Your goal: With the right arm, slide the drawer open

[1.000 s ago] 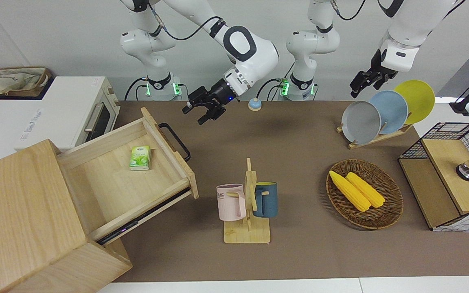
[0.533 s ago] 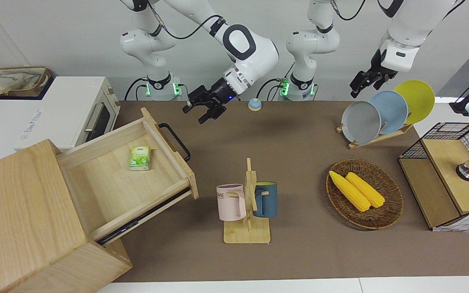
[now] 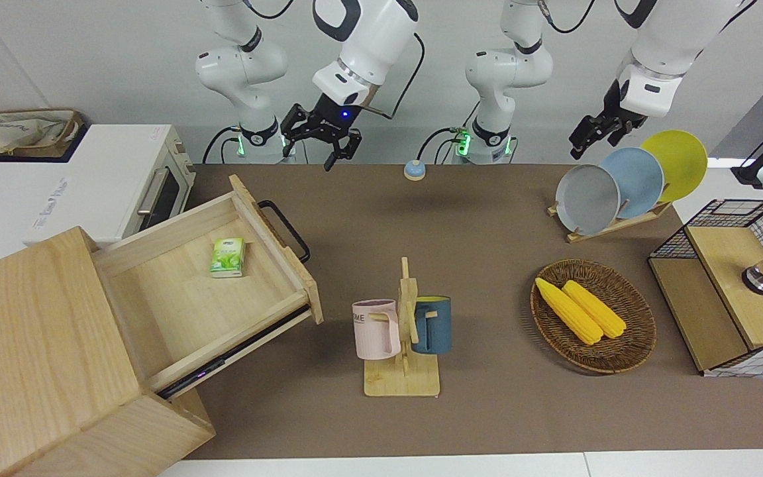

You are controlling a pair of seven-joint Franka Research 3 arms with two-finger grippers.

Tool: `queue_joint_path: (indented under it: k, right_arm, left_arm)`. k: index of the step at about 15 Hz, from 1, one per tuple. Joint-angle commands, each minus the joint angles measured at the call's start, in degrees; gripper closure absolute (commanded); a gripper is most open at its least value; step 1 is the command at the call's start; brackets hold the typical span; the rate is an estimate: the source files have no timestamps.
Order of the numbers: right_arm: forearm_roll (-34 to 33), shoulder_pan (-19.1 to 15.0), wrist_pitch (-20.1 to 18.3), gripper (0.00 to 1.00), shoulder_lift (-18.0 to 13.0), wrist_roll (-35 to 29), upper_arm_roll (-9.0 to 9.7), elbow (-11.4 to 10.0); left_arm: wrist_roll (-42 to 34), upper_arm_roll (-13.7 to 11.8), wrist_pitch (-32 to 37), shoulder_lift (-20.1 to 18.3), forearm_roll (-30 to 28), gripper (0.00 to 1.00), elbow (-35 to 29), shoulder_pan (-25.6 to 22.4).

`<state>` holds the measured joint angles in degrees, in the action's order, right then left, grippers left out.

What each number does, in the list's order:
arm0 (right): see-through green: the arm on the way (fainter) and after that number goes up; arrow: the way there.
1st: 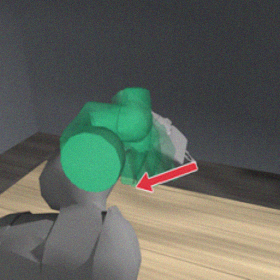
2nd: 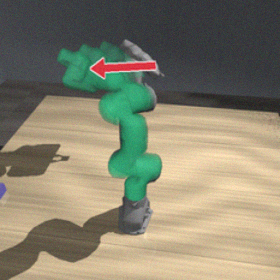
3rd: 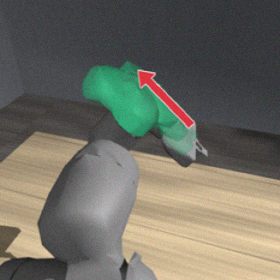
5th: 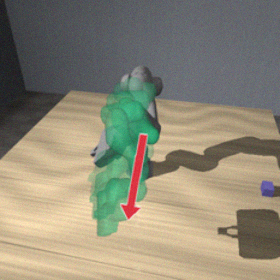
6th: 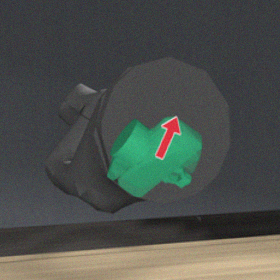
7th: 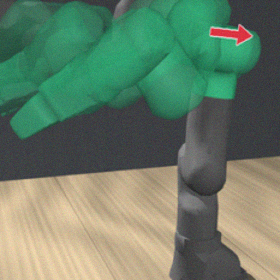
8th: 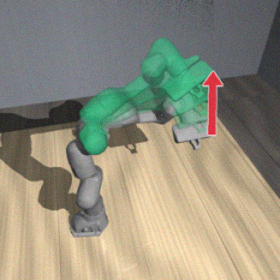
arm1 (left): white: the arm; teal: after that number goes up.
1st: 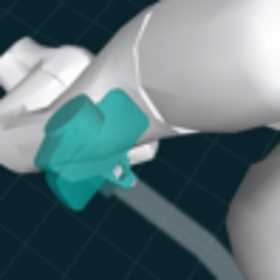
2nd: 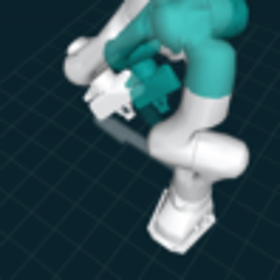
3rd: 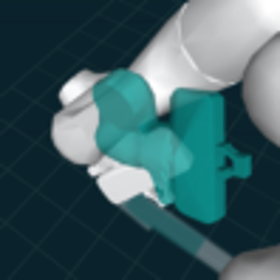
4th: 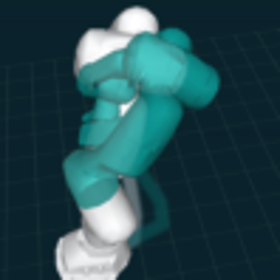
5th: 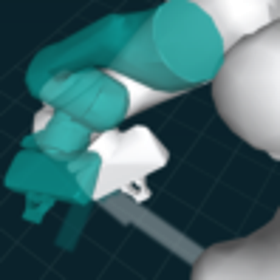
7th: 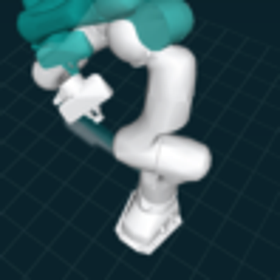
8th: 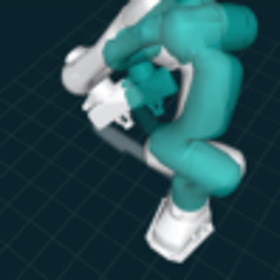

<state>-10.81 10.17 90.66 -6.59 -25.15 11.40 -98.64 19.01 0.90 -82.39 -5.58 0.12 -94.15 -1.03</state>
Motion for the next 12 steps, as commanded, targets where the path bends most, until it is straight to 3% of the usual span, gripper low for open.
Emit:
queue_joint_path:
  k: [1, 6, 11, 12]
  right_arm:
    - [5.61, -6.46, 0.84, 0.009, -1.4, 5.01, 0.37, -0.94]
    - [8.86, -14.46, 0.48, 0.009, -1.32, 9.67, 1.6, 0.03]
    - [10.1, -19.04, 0.75, 0.009, -0.26, 12.41, 1.78, 1.52]
    - [11.23, -20.09, 0.66, 0.009, 0.61, 12.41, 1.87, 3.18]
  left_arm:
    - [-0.55, -0.29, 0.12, -0.49, -0.21, 0.01, 0.02, 0.24]
    - [-0.55, -0.29, 0.12, -0.49, -0.21, 0.01, 0.02, 0.24]
    - [-0.55, -0.29, 0.12, -0.49, -0.21, 0.01, 0.02, 0.24]
    - [-0.55, -0.29, 0.12, -0.49, -0.21, 0.01, 0.02, 0.24]
